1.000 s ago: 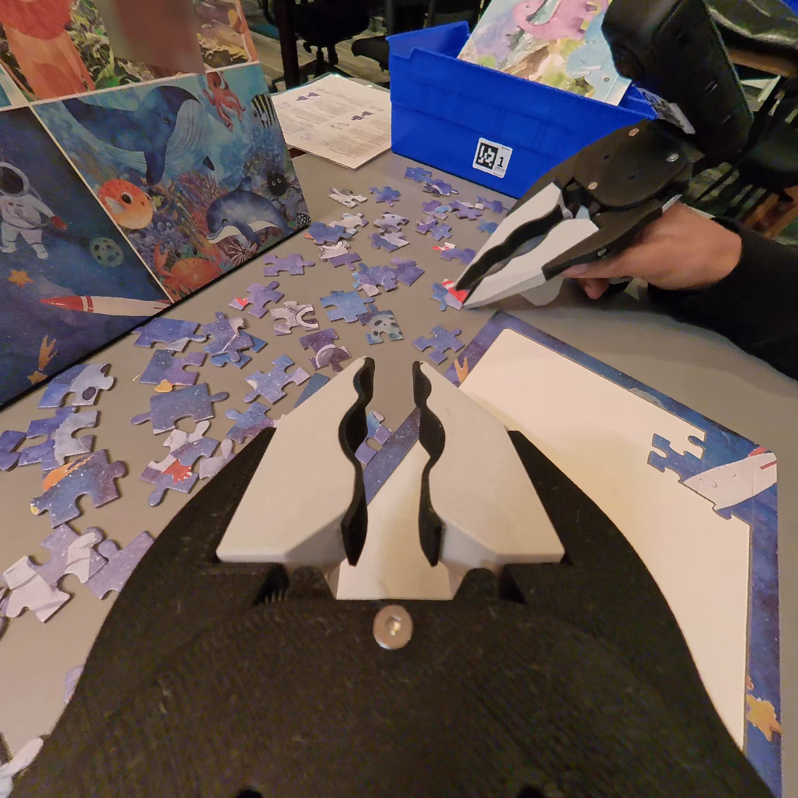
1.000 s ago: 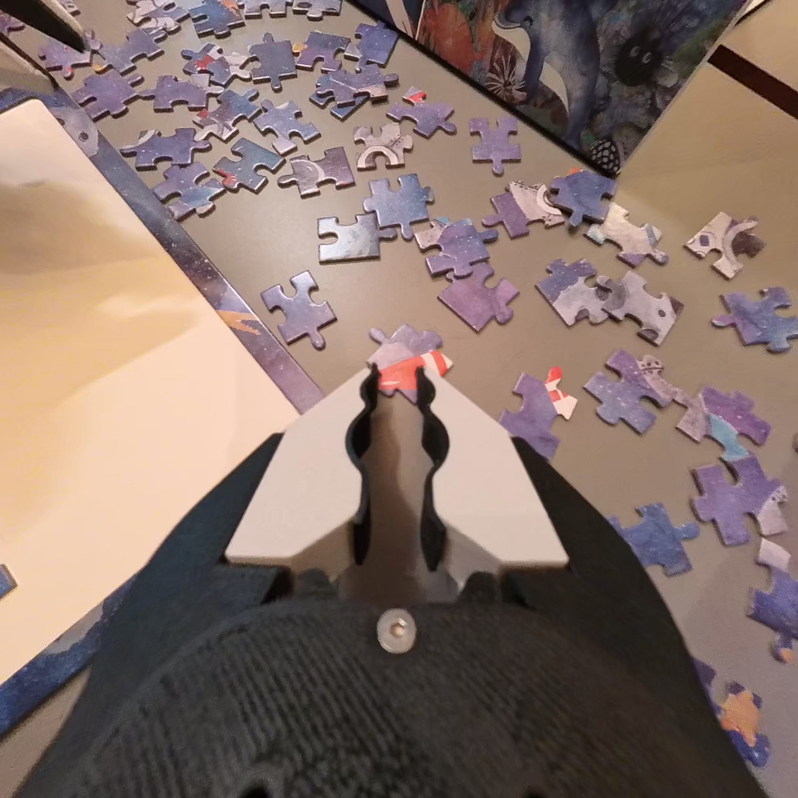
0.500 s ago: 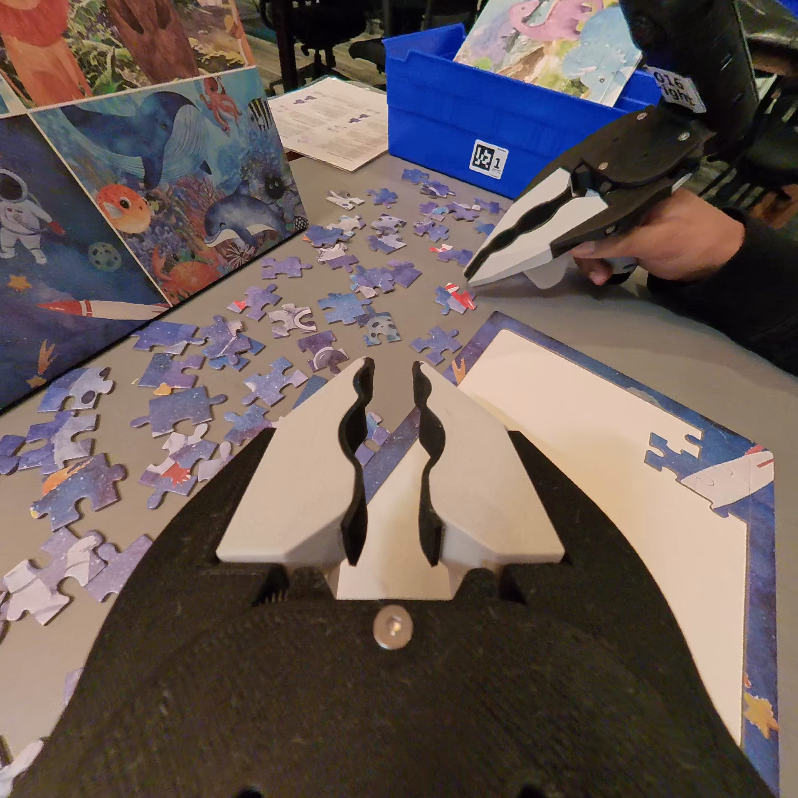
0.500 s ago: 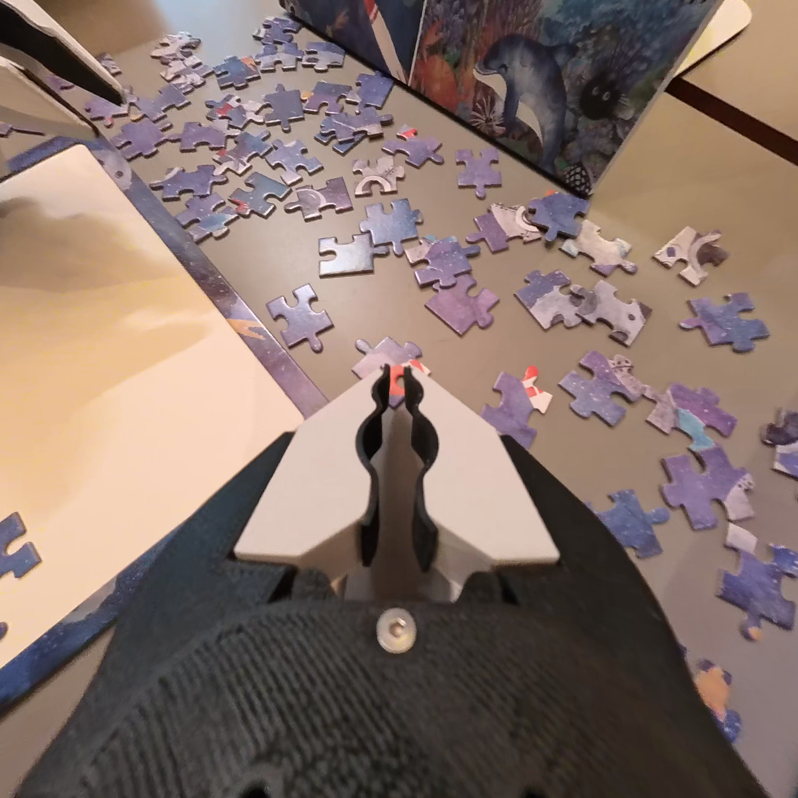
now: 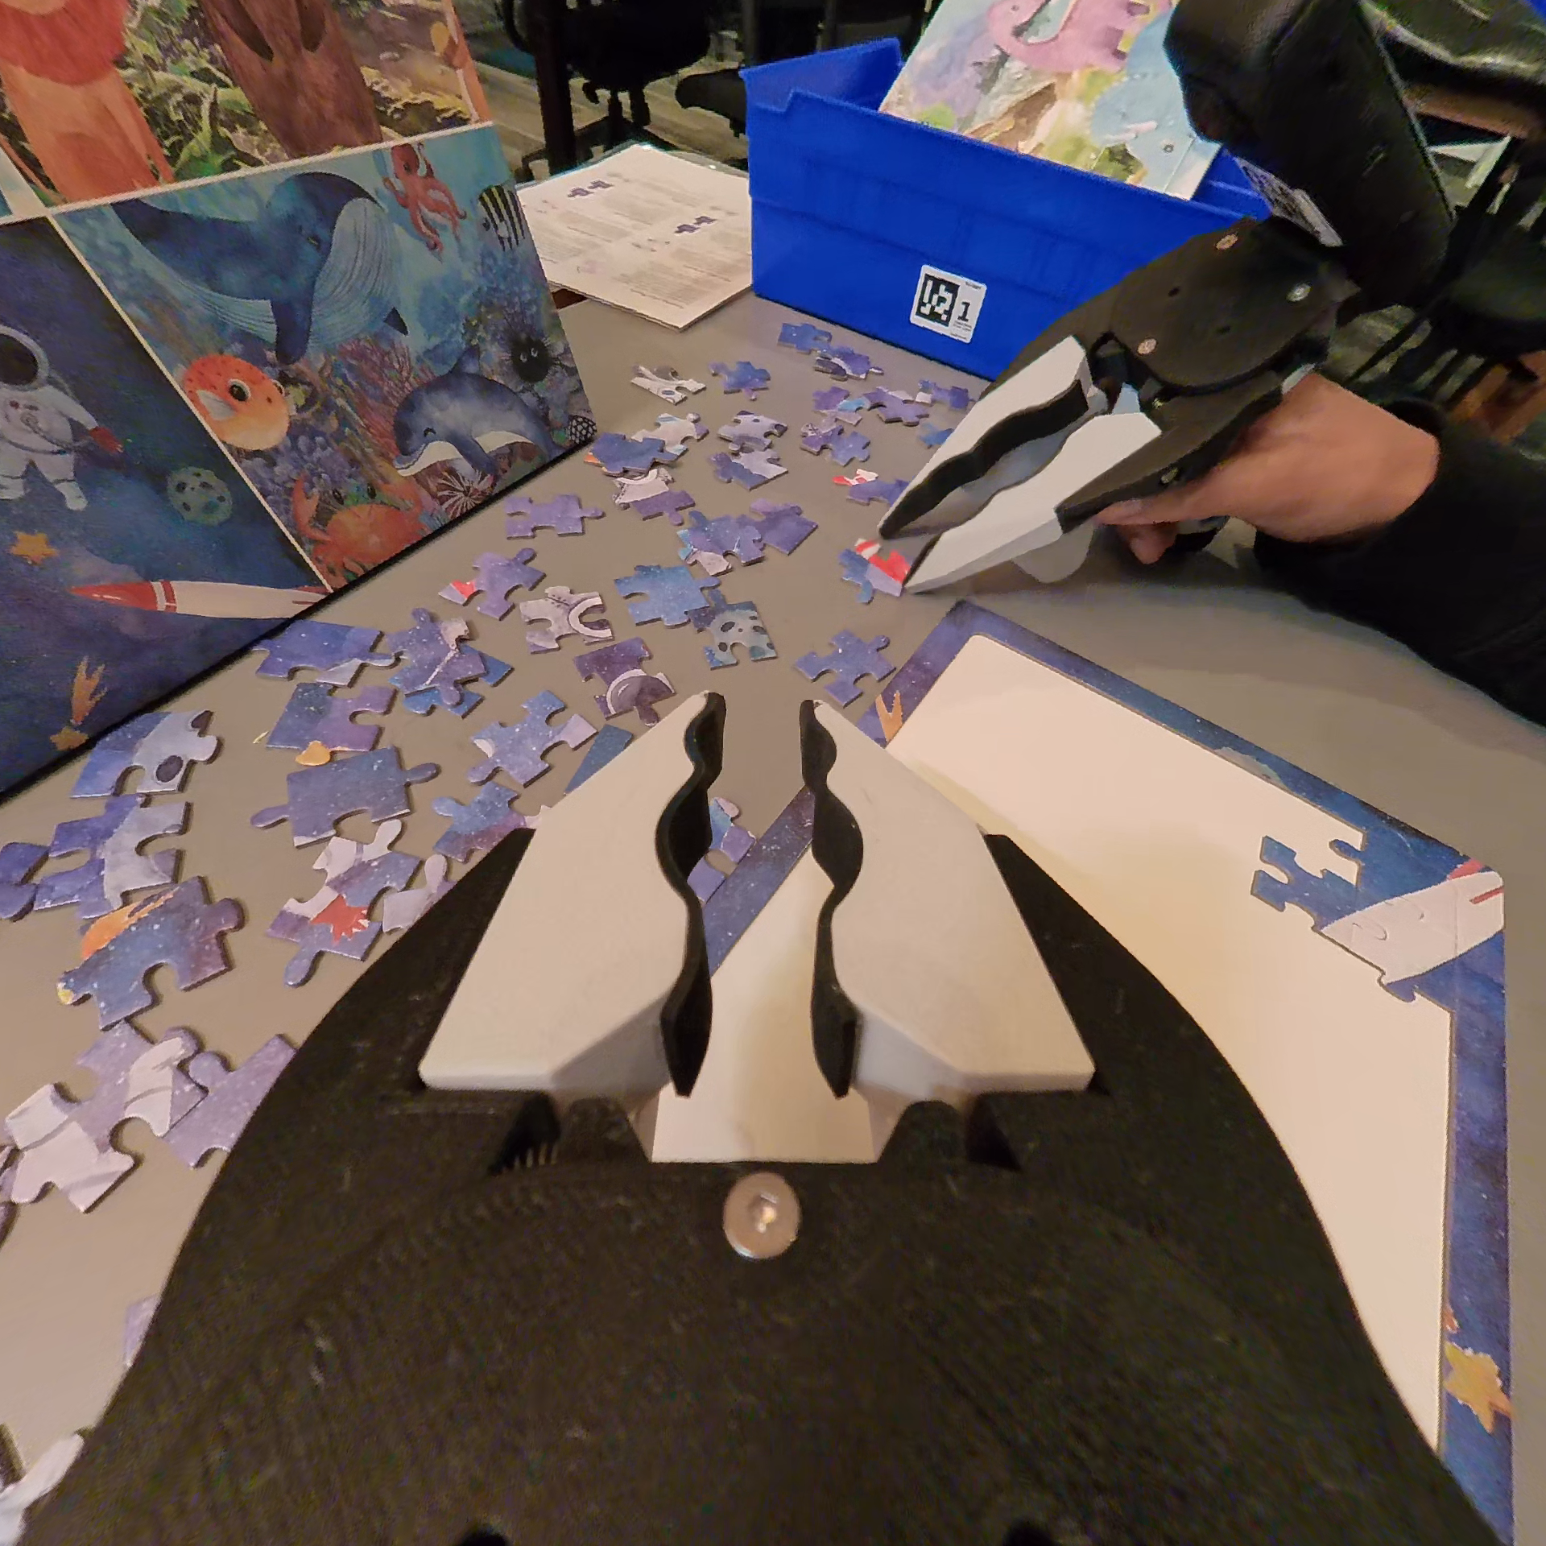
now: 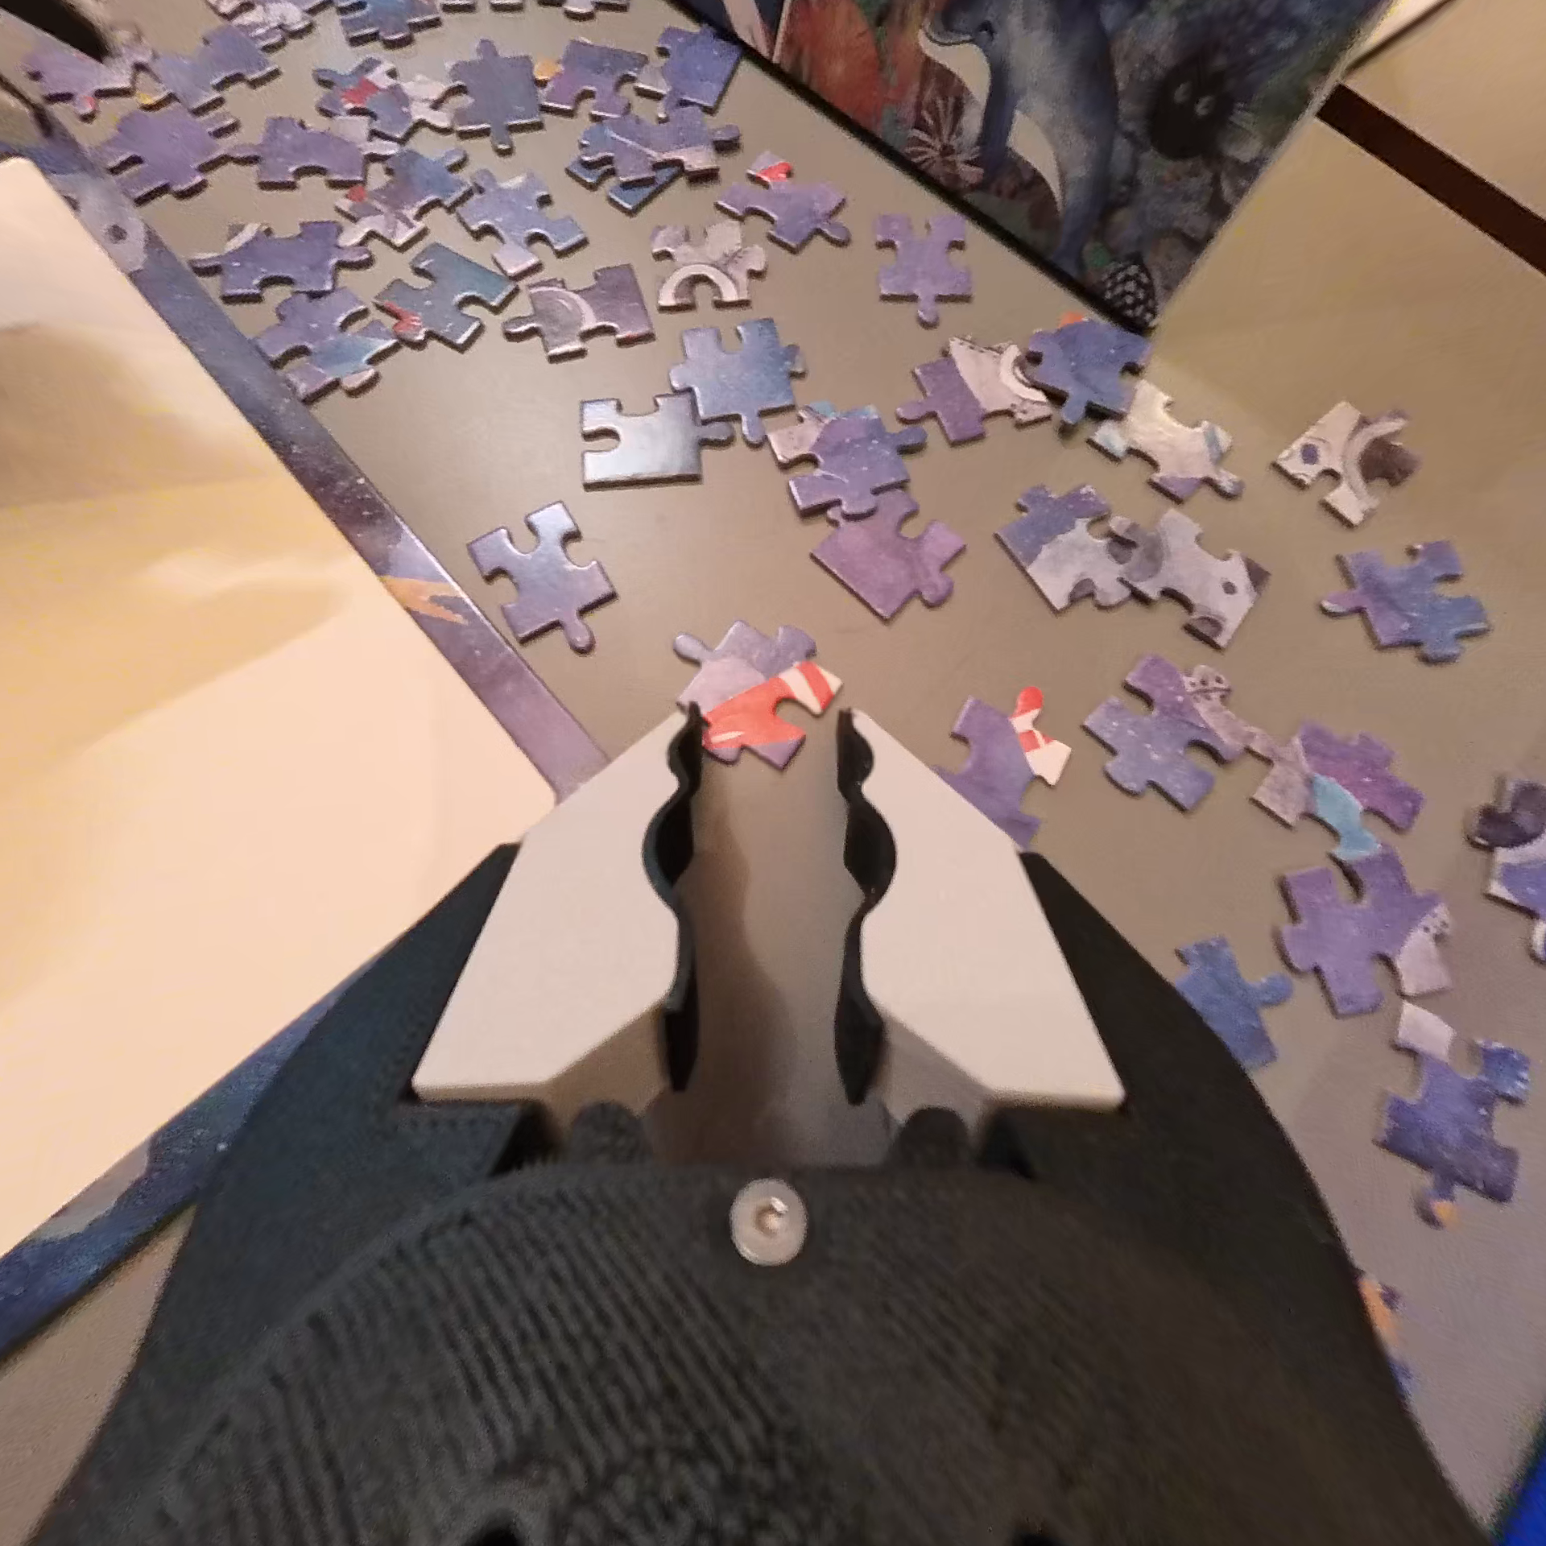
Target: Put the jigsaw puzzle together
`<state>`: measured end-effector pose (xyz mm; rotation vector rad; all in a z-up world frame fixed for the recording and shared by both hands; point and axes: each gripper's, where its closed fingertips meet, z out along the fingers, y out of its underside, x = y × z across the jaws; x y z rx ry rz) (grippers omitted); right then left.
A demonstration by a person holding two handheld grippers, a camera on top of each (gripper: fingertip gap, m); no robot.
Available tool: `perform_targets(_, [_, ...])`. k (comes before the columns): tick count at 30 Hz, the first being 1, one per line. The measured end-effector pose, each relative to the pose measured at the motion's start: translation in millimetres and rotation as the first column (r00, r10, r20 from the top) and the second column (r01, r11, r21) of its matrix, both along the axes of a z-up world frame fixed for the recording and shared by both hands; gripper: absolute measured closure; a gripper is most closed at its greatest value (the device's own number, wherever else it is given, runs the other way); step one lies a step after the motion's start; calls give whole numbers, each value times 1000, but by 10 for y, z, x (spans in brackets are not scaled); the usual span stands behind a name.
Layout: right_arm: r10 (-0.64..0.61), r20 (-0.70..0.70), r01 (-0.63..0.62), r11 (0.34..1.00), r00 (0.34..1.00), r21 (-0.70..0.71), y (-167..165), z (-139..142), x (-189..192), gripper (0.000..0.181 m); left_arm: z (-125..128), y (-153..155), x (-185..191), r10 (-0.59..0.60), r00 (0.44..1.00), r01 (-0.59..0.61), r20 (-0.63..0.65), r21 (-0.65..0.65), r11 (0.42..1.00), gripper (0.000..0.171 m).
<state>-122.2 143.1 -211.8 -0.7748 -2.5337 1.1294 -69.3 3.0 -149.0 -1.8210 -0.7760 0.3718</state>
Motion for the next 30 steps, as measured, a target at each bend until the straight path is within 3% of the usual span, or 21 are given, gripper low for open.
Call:
perform_targets(5, [-37, -9, 37, 999, 999, 3, 114, 27, -63, 152, 6, 1, 3, -1, 1000, 1, -2, 0, 1000, 154])
perform_targets(23, [-17, 20, 18, 1000, 1000, -18, 40, -3, -18, 151, -3, 7, 5, -3, 1000, 3, 0, -5, 1000, 154])
perform_targets(30, [50, 45, -49, 998, 998, -29, 32, 30, 78, 149, -1, 1, 3, -2, 1000, 2, -2, -5, 1000, 154])
